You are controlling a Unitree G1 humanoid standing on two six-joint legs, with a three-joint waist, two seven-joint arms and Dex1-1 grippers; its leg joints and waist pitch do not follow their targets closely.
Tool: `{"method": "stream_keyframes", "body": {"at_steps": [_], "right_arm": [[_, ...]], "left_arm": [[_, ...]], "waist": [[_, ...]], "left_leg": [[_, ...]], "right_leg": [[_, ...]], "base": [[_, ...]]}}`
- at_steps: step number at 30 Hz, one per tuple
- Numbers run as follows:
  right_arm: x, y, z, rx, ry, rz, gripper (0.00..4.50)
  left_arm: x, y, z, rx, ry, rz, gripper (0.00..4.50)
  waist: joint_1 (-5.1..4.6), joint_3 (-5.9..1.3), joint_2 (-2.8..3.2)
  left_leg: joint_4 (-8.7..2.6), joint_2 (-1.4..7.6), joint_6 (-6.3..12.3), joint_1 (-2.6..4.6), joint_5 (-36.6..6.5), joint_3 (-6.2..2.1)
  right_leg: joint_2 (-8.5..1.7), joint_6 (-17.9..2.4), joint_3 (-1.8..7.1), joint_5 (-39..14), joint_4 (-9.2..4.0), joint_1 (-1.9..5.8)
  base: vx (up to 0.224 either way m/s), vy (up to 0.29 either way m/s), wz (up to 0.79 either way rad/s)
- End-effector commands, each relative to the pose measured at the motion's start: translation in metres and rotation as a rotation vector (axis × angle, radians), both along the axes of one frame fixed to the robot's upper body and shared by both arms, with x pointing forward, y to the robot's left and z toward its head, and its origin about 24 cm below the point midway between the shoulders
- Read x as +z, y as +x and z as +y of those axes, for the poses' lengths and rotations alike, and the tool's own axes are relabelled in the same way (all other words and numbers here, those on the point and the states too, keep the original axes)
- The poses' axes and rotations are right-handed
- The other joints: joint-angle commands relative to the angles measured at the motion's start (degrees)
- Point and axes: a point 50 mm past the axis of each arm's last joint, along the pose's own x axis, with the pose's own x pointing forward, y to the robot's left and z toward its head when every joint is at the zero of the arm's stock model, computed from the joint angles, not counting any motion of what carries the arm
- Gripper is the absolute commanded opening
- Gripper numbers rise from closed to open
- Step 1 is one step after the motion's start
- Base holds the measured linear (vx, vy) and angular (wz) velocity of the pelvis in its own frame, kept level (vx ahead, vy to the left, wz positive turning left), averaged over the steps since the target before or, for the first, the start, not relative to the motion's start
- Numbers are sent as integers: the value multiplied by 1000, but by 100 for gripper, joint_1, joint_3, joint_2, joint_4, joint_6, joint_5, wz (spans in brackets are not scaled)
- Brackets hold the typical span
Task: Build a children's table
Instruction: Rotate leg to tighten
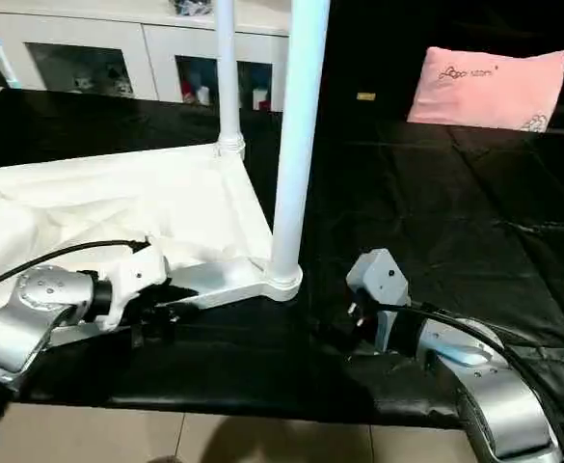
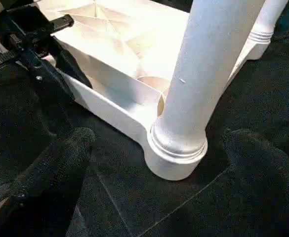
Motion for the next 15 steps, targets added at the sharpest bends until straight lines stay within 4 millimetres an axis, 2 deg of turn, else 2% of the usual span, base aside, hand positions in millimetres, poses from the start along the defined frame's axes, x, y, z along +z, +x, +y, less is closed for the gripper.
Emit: {"method": "stream_keyframes", "body": {"at_steps": [1,2,8,9,11,12,15], "right_arm": [[2,2,0,-3,-2,-22,450],[2,2,0,-2,-1,-22,450],[2,2,2,3,1,-22,450],[2,2,2,4,0,-21,450],[1,1,2,4,0,-20,450],[1,1,2,4,-1,-20,450],[0,1,1,4,-3,-17,450]], "left_arm": [[-1,3,-1,20,9,-2,94],[-1,4,-2,25,5,-4,94],[-1,8,-3,49,-1,-11,94],[-1,9,-3,52,0,-11,64],[-2,9,-3,57,1,-9,57],[-2,9,-3,57,3,-4,57],[-4,9,-2,48,16,12,14]], "waist": [[11,-292,1],[17,-293,18],[21,-295,2],[24,-293,4],[35,-294,5],[46,-292,40],[40,-288,17]], "left_leg": [[-419,271,287,69,-543,-74],[-420,270,288,73,-536,-78],[-420,270,275,74,-556,-80],[-422,271,272,77,-569,-79],[-420,273,269,83,-582,-77],[-424,275,250,82,-600,-84],[-429,272,202,82,-704,-81]], "right_leg": [[-311,-1468,178,255,-350,216],[-312,-1461,177,253,-350,213],[-303,-1428,173,211,-352,214],[-305,-1426,173,190,-355,210],[-306,-1428,175,176,-357,205],[-311,-1421,174,146,-354,205],[-309,-1390,178,22,-371,202]], "base": [[0,0,0],[0,0,0],[0,0,0],[0,0,0],[0,0,0],[0,0,0],[0,0,0]]}}
